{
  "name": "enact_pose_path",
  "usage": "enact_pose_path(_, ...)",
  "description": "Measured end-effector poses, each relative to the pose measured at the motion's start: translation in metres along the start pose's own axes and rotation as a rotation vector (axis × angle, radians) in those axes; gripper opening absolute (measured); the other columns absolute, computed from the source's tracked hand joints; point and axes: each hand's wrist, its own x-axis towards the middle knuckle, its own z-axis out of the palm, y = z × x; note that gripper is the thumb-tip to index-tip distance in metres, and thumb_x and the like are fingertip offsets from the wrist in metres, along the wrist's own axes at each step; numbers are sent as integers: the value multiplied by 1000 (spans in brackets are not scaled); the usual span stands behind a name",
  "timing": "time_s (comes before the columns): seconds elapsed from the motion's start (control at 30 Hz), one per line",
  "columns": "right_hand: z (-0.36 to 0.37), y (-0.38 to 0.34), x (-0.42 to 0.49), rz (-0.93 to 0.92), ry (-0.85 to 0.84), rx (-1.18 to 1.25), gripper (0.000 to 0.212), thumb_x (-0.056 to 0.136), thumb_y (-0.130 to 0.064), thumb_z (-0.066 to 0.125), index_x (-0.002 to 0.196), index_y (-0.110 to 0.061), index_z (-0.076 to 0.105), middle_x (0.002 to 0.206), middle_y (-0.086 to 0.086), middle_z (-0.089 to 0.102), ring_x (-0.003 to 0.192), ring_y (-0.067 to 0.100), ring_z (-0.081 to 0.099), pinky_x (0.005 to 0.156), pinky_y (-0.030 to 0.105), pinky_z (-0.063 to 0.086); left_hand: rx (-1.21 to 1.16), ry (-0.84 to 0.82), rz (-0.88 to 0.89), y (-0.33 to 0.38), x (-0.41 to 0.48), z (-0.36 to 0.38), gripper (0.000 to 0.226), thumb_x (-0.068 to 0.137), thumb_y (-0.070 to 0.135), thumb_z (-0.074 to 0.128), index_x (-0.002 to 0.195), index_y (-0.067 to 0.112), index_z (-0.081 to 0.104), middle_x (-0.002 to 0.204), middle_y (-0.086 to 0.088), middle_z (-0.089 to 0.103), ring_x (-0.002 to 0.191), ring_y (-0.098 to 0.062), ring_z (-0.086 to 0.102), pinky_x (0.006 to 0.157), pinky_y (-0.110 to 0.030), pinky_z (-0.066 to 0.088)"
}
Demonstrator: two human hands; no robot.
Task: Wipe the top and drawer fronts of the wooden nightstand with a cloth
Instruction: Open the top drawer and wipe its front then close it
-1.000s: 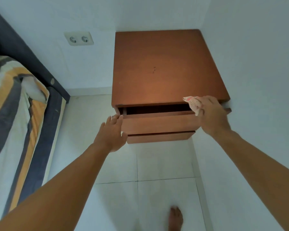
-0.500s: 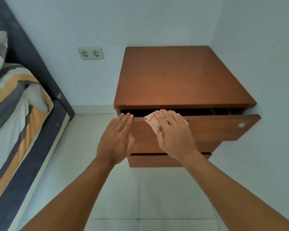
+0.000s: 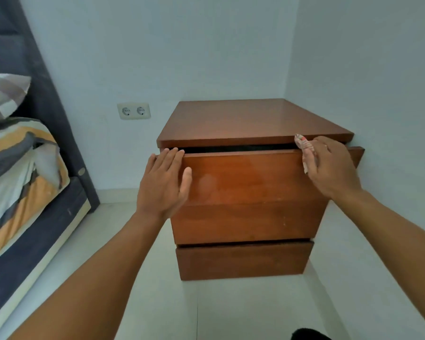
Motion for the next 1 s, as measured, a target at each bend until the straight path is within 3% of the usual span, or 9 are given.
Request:
enact_pose_path(0.13, -9, 23, -2, 64, -78, 86, 52, 107, -42, 28, 123, -12, 67, 116, 12, 65, 109, 35, 58, 98, 46, 46, -11, -75, -38, -6, -5, 10, 65, 103, 48, 21, 151, 12, 45, 155, -8, 46, 148, -25, 35, 125, -44, 19)
enact_pose_path(0.23, -61, 41, -11, 110, 104, 58, 36, 109, -20, 42, 139, -13, 62, 139, 18, 60, 134, 39, 49, 115, 46, 34, -32, 55, 42, 19, 2, -12, 65, 102, 49, 22, 152, 12, 43, 156, -8, 44, 149, -24, 33, 125, -43, 19)
enact_pose_path(0.37, -46, 17, -4, 327, 289, 268, 37, 105, -19, 39, 131, -20, 66, 131, 5, 64, 117, 30, 61, 107, 47, 48, -27, 60, 23, 23, 10, 0, 66, 102, 51, 21, 153, 13, 42, 157, -7, 42, 151, -24, 30, 126, -41, 14)
enact_pose_path(0.43, -39, -26, -20, 245, 401, 375, 37, 102, -9, 41, 130, -19, 63, 133, 2, 62, 122, 23, 59, 107, 42, 49, -37, 51, 21, 27, 1, 8, 64, 103, 50, 22, 153, 15, 42, 157, -6, 43, 151, -24, 30, 126, -40, 13)
enact_pose_path(0.53, -4, -114, -45, -30, 258, 358, 50, 104, -12, 46, 153, -23, 44, 161, -3, 40, 152, 17, 30, 122, 35, 30, -67, 42, 13, 25, -8, 17, 62, 103, 47, 22, 153, 17, 43, 157, -5, 43, 151, -22, 30, 126, -41, 15)
enact_pose_path(0.63, 52, -169, -51, -300, 96, 90, 59, 109, -26, 37, 164, -24, 15, 172, 0, 9, 159, 24, 3, 127, 48, 21, -79, 62, 9, 25, -8, 19, 59, 104, 44, 21, 151, 17, 45, 155, -4, 46, 149, -22, 32, 126, -40, 15)
enact_pose_path(0.7, 69, -177, -49, -289, 49, 1, 62, 110, -36, 31, 164, -24, 3, 173, 0, 0, 159, 26, -5, 127, 51, 14, -90, 77, 20, 24, -6, 20, 59, 104, 42, 21, 151, 17, 46, 154, -4, 47, 149, -22, 34, 125, -39, 15)
enact_pose_path(0.9, 52, -130, -37, -169, 73, -41, 51, 107, -37, 37, 155, -22, 35, 158, 2, 39, 151, 24, 29, 125, 46, 21, -112, 111, 12, 20, -6, 26, 58, 104, 42, 24, 150, 17, 47, 155, -2, 46, 149, -20, 33, 126, -41, 17)
enact_pose_path(1.0, 33, -79, -35, -116, 79, -85, 47, 107, -39, 36, 149, -20, 42, 152, 3, 46, 145, 25, 37, 123, 46, 26, -115, 120, 25, 19, -5, 28, 57, 104, 42, 25, 150, 17, 47, 155, -3, 46, 149, -21, 33, 125, -43, 20)
